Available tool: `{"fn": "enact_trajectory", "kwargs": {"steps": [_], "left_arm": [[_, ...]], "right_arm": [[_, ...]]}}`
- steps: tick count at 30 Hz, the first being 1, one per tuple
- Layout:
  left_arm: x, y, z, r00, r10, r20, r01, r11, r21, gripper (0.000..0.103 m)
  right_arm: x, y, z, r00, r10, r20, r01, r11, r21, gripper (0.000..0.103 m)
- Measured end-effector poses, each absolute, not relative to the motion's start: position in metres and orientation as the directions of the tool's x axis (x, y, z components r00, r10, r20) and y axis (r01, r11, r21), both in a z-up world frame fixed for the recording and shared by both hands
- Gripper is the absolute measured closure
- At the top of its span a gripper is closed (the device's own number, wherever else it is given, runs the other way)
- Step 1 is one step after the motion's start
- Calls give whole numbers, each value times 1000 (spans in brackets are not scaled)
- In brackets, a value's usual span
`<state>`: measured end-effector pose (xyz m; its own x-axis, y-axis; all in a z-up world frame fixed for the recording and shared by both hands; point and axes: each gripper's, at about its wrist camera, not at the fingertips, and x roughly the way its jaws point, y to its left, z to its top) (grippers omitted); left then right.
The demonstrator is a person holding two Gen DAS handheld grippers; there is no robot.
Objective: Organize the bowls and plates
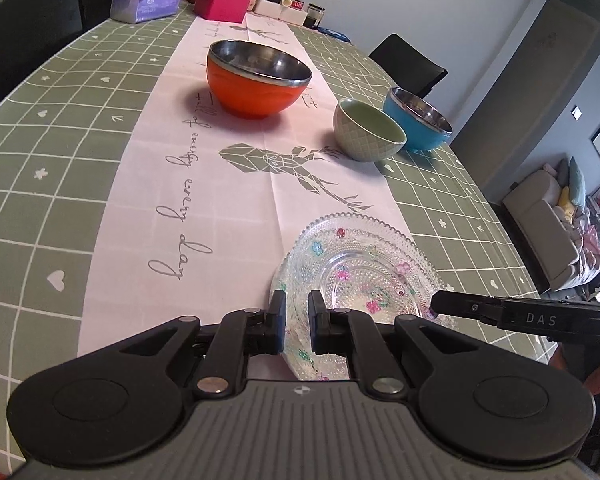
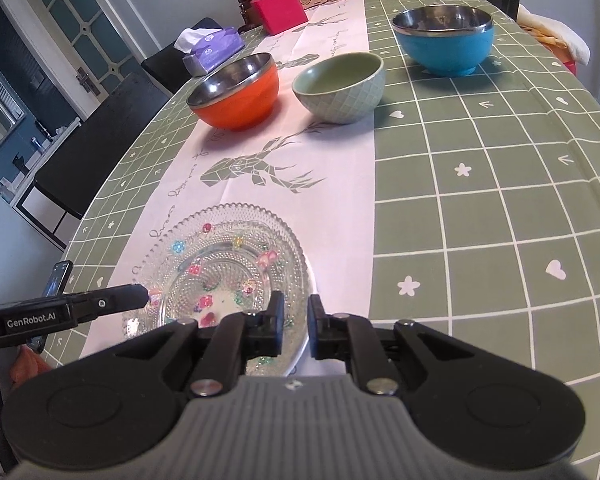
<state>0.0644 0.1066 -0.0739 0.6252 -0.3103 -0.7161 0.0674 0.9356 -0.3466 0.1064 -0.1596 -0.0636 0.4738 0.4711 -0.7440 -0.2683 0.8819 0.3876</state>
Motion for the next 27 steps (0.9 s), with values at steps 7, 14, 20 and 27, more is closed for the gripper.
{"fn": "enact_trajectory", "kwargs": {"steps": [7,14,20,27], "left_arm": [[65,110,-73,632,-311,-710,57,932,-357,90],[64,117,-69,653,-303,-694,34,927,-373,80],[70,129,-84,594,-370,-714,-26,879,-477,54],[73,131,-99,524,-438,-730,-68,833,-549,53]], "right_arm": [[107,-160,-63,465,483,-742,-268,876,402,89],[108,-164,-60,474,508,-719,-258,861,438,75],[116,-177,-71,442,519,-732,-151,847,509,55],[118,-180,-83,373,579,-725,-92,801,592,57]]}}
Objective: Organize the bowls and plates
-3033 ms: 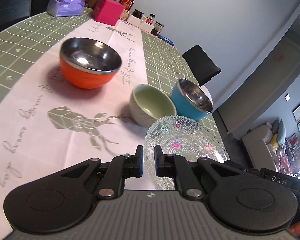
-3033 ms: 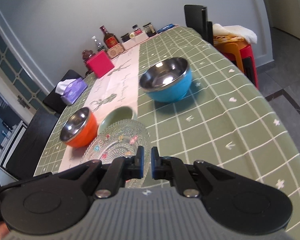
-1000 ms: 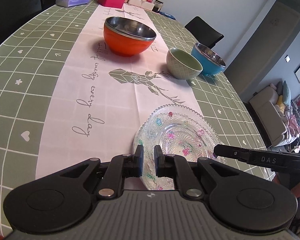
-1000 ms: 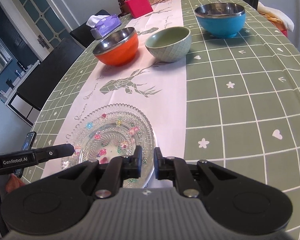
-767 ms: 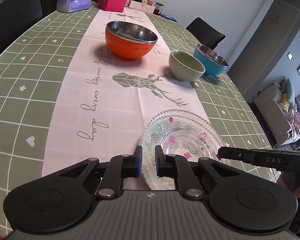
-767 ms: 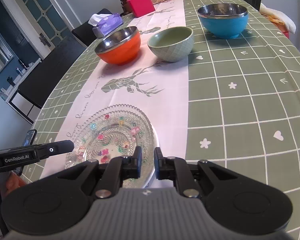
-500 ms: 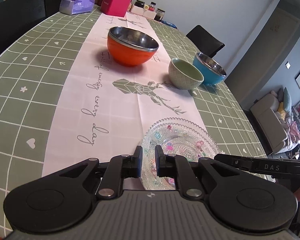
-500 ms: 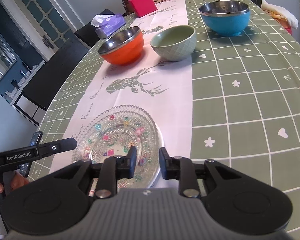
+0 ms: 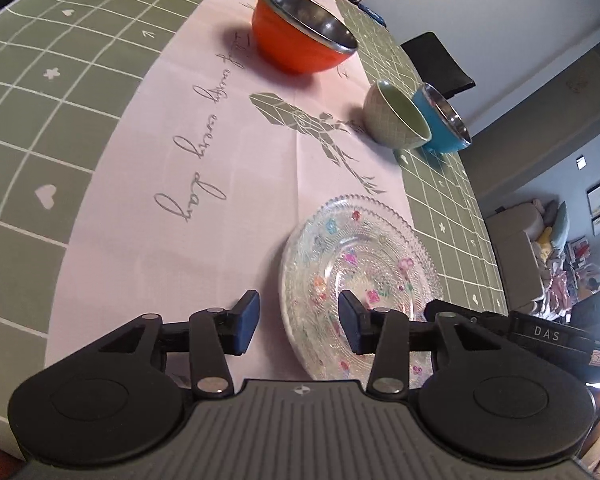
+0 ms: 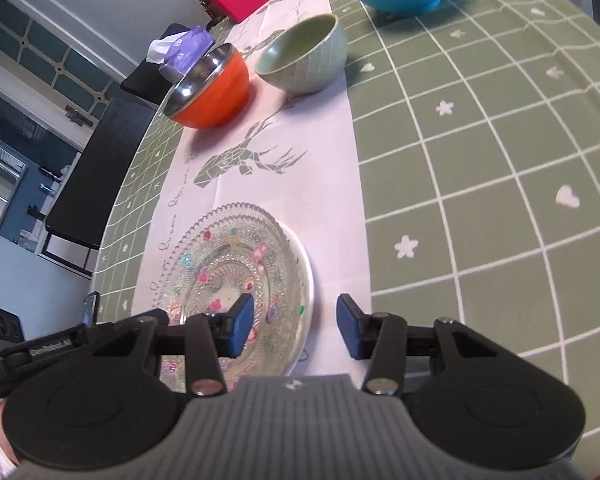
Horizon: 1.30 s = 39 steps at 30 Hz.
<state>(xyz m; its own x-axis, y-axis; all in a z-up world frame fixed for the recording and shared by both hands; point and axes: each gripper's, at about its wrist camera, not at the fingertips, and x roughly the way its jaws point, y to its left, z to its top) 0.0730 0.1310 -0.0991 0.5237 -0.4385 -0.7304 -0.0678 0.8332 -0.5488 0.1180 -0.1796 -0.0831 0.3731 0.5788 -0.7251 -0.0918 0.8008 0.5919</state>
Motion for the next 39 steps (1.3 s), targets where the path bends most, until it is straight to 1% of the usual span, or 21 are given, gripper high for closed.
{"fn": "enact_trajectory", "kwargs": {"steps": [1,2,4,5,6,11,15,16,17,18,20,25,28,29,31,32,33,35,36,38,39], "left_arm": [[73,130,-99,521,-442,-730,-63,834,-549,54],[72,128,-99,520,-446,-729,-55,834,-550,59],[73,125,-99,511,-449,-733,-51,836,-547,66],[73,124,-99,511,-447,-735,-50,837,-544,66],[73,123,-99,512,-445,-735,-48,839,-541,66],[73,128,-99,521,-451,-725,-63,827,-559,66],[72,129,-98,531,-450,-718,-66,823,-564,66],[72,129,-97,533,-448,-718,-65,824,-562,66],[72,129,-97,536,-446,-717,-64,825,-561,66],[71,129,-96,539,-445,-715,-64,825,-561,66],[71,130,-95,543,-444,-713,-63,825,-562,66],[72,130,-95,545,-444,-711,-65,823,-564,66],[72,131,-96,546,-448,-708,-69,818,-571,66],[71,131,-96,547,-447,-708,-69,819,-570,66],[71,130,-95,547,-444,-709,-68,821,-566,66],[71,130,-95,548,-443,-710,-66,823,-565,66],[71,130,-95,548,-442,-710,-66,823,-564,66],[71,130,-95,548,-443,-710,-64,823,-564,66],[70,130,-95,548,-444,-709,-64,823,-565,66],[70,130,-94,549,-444,-708,-65,822,-566,66],[70,130,-94,550,-444,-708,-65,822,-566,66]], "right_arm": [[118,-179,-84,367,586,-722,-91,796,599,57],[117,-179,-84,364,590,-721,-91,793,603,58],[117,-177,-85,356,596,-720,-93,789,607,60],[117,-177,-86,344,606,-717,-94,782,616,64],[117,-176,-86,335,610,-718,-94,780,619,64],[117,-176,-79,387,564,-729,-115,814,569,64],[120,-186,-72,463,543,-700,-96,816,570,66],[121,-188,-71,475,544,-692,-98,814,573,70],[121,-188,-69,482,545,-686,-108,814,571,82],[121,-188,-68,490,544,-681,-116,815,567,87],[120,-185,-65,499,552,-668,-144,813,564,103],[116,-179,-60,459,619,-637,-206,772,601,103],[115,-182,-57,524,539,-659,-176,826,536,103],[115,-185,-56,550,509,-662,-153,841,519,99],[119,-192,-58,552,507,-662,-120,834,539,89],[121,-194,-61,540,520,-662,-103,822,561,72],[122,-195,-65,526,530,-665,-88,811,578,68],[124,-191,-70,496,539,-681,-86,811,579,68],[123,-188,-70,490,540,-685,-94,814,574,70],[122,-182,-70,481,543,-688,-126,820,559,94],[121,-180,-69,482,540,-690,-138,824,549,98]]}}
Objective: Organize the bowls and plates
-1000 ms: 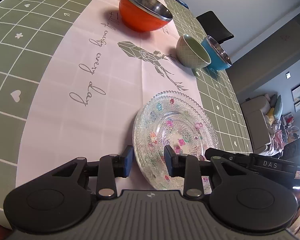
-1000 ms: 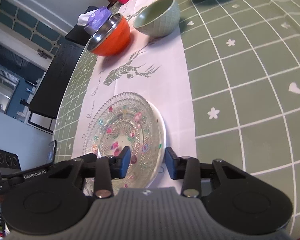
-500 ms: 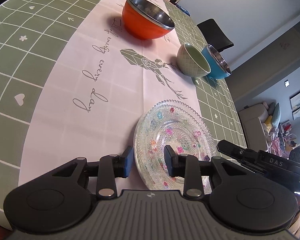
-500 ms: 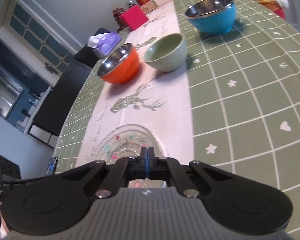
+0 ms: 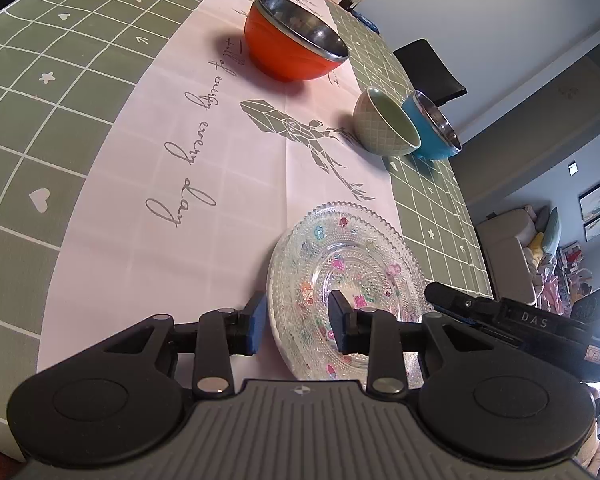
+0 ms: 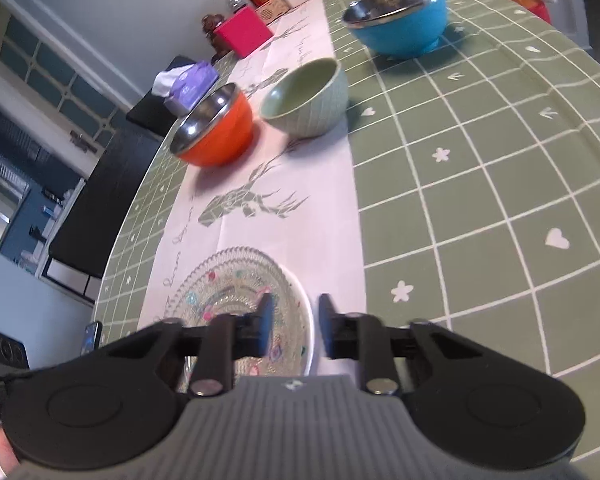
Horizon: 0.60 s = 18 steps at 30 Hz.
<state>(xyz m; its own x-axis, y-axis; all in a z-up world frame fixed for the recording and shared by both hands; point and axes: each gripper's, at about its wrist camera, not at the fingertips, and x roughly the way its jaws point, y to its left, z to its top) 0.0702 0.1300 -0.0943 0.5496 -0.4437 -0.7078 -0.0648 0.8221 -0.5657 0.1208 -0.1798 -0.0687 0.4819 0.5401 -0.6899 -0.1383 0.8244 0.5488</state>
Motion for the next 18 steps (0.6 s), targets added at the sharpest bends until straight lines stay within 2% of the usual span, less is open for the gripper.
{"fn": "enact_trajectory", "kwargs": {"steps": [2,16,18], "left_arm": [[70,130,-94,550,-444,-707,-65,821,-567,66],[71,131,-93,552,-447,-704,-63,820,-569,66],[71,131,-92,547,-448,-707,-56,823,-565,66]], "right_arm": [[117,-176,-66,492,516,-701,-160,845,509,103],[114,-177,-66,464,524,-715,-170,844,508,103],[115,-180,-66,470,519,-714,-152,844,514,95]]}}
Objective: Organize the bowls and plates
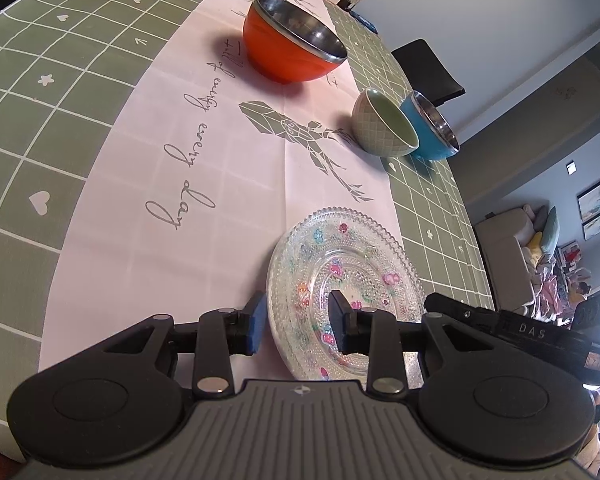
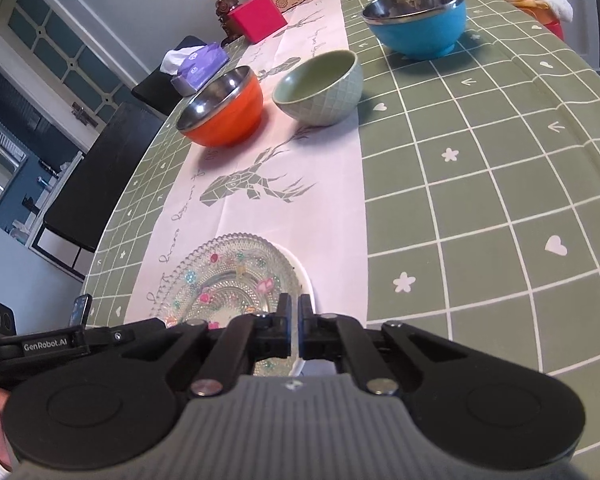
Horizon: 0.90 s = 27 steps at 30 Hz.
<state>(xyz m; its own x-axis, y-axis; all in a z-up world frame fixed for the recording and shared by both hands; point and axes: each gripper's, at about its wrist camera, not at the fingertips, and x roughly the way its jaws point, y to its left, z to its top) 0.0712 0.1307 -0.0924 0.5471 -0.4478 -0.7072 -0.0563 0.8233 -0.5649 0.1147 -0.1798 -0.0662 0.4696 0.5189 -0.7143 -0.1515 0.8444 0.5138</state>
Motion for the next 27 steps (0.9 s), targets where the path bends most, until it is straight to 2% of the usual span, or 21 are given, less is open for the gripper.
{"fn": "enact_trajectory", "kwargs": {"steps": [1,3,4,7,12,14,16,25,27], "left_arm": [[71,130,-92,546,-447,-708,-54,825,-563,66],[70,131,-92,544,-446,-711,-54,827,-560,66],[71,131,-93,543,-446,-712,-56,826,-560,66],[71,132,-92,543,-443,-713,-58,828,-558,66],[71,129,-91,543,-427,-723,-43,846,-532,77],[71,128,-91,544,-415,-730,-41,855,-517,83],[71,128,-92,545,-408,-733,-40,860,-509,84],[80,128,-89,553,-375,-744,-62,872,-486,85],[85,130,-86,560,-369,-742,-71,871,-486,89]], "right_arm": [[115,-182,-66,468,518,-716,-144,844,516,92],[117,-184,-70,441,533,-722,-127,833,538,61],[117,-185,-72,423,551,-719,-120,821,558,60],[118,-181,-77,385,571,-725,-116,809,576,60],[118,-175,-83,344,582,-737,-114,805,583,62],[118,-174,-85,330,587,-739,-111,802,588,72],[117,-173,-85,333,579,-744,-114,808,578,76],[128,-169,-85,353,566,-745,-100,814,572,76],[136,-165,-84,354,560,-750,-97,819,566,76]]}}
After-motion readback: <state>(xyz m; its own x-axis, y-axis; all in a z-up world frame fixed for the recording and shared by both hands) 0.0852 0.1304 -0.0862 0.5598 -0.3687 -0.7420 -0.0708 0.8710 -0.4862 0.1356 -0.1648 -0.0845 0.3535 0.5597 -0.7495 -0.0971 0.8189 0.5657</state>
